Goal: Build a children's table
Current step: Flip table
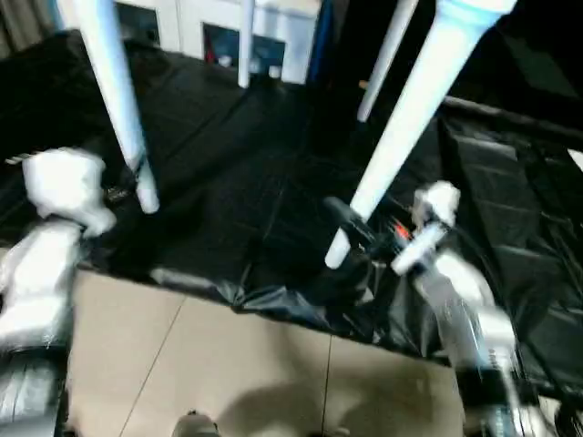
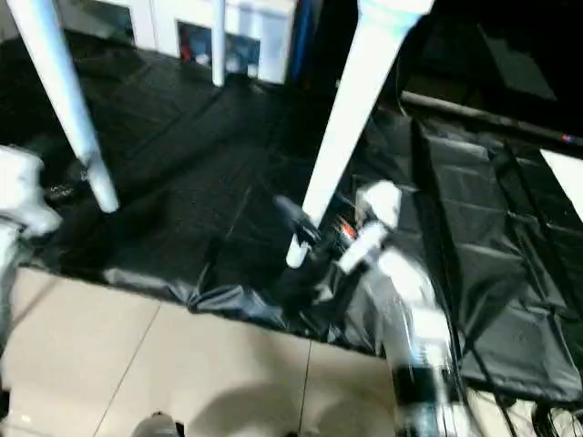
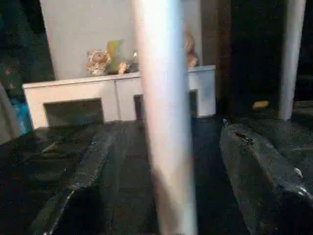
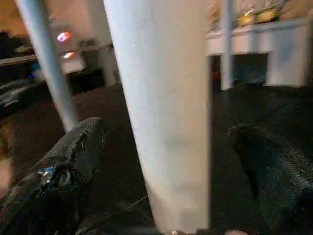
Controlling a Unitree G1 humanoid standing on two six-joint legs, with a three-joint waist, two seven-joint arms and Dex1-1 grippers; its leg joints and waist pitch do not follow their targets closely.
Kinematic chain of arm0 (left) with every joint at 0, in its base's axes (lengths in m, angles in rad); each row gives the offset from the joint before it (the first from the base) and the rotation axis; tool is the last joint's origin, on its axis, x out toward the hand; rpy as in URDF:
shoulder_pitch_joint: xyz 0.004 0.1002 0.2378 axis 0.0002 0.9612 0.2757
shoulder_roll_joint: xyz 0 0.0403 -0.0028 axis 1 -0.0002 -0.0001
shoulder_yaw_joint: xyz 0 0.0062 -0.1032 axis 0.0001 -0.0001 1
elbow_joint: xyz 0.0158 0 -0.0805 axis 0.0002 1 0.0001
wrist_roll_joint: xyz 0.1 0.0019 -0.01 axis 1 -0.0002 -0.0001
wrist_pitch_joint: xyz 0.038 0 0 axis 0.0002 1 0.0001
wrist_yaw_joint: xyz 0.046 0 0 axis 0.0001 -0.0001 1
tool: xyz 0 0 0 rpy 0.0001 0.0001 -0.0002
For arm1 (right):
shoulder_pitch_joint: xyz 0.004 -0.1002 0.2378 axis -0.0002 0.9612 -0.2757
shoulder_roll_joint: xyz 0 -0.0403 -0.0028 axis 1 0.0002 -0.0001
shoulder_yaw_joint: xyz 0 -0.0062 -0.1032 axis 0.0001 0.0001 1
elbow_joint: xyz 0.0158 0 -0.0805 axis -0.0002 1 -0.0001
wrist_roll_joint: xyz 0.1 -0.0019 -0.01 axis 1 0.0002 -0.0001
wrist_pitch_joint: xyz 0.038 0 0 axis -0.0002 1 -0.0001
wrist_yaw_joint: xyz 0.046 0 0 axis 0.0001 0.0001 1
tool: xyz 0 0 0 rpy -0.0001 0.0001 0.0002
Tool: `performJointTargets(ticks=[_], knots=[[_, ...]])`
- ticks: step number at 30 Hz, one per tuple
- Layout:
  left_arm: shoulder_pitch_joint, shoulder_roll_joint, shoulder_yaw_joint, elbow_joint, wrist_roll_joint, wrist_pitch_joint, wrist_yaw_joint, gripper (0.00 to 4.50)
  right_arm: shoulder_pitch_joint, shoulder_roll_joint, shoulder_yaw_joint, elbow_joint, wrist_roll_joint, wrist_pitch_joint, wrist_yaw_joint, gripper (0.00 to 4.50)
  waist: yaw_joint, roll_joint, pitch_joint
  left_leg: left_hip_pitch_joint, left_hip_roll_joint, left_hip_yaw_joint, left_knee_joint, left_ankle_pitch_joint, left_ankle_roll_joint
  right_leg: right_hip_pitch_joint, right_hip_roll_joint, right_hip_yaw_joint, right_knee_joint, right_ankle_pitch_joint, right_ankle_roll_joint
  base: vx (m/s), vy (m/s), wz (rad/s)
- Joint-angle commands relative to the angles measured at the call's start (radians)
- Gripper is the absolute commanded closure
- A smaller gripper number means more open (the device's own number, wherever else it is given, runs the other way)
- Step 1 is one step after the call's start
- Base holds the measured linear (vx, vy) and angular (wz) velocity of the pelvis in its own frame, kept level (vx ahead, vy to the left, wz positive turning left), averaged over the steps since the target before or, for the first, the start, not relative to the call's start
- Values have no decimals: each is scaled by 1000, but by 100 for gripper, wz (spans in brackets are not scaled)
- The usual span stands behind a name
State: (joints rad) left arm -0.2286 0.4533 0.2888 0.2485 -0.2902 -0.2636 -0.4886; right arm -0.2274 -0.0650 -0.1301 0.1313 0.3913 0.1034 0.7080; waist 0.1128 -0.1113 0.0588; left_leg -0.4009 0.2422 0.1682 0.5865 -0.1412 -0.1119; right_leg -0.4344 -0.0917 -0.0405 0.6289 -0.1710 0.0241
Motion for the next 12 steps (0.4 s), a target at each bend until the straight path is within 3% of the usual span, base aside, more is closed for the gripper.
performJointTargets(ticks=[1,2,4,5,6,8,9,10,12], knots=[[98,-35,-27,-177,-45,61,24,112,84,7,-14,-104,-18,-7,-54,0,-3,38,-65,31,-5,13,-85,-433,-47,36,-21,21,-76,-261,-151,0,0,0],[135,-47,-36,-221,-49,93,45,112,118,13,-8,-134,-26,-9,-68,0,-1,38,-62,31,-6,14,-86,-464,-44,34,-20,21,-83,-298,-138,0,0,0],[178,-62,-54,-272,-41,134,75,112,160,18,1,-177,-38,-7,-88,0,-2,52,-59,33,-7,10,-88,-510,-55,29,-16,22,-88,-346,-117,0,0,0],[261,-98,-107,-377,6,215,145,112,250,24,24,-265,-113,-10,-151,0,-5,55,-53,32,-10,7,-88,-552,-56,28,-18,22,-102,-418,-90,0,0,0],[282,-111,-117,-409,20,234,166,112,273,24,31,-287,-135,-9,-171,0,-5,55,-53,32,-10,7,-88,-552,-56,28,-18,22,-102,-418,-90,0,0,0],[327,-143,-129,-471,67,277,218,112,321,16,56,-330,-180,2,-200,0,-9,60,-41,35,-13,4,-89,-601,-55,20,-17,18,-122,-552,-40,0,0,0],[341,-145,-130,-488,72,291,219,112,334,15,67,-336,-193,0,-210,0,-15,57,-42,36,-16,3,-86,-615,-55,18,-16,15,-129,-600,-22,0,0,0],[365,-161,-142,-522,107,313,241,112,364,5,83,-362,-236,20,-237,0,-22,60,-43,39,-22,-3,-81,-629,-55,18,-18,9,-142,-674,6,0,0,0],[400,-185,-154,-564,133,339,271,112,403,-2,102,-393,-296,48,-286,0,-33,75,-30,42,-22,-13,-89,-658,-63,23,-14,-8,-160,-723,19,-27,2,-3]])
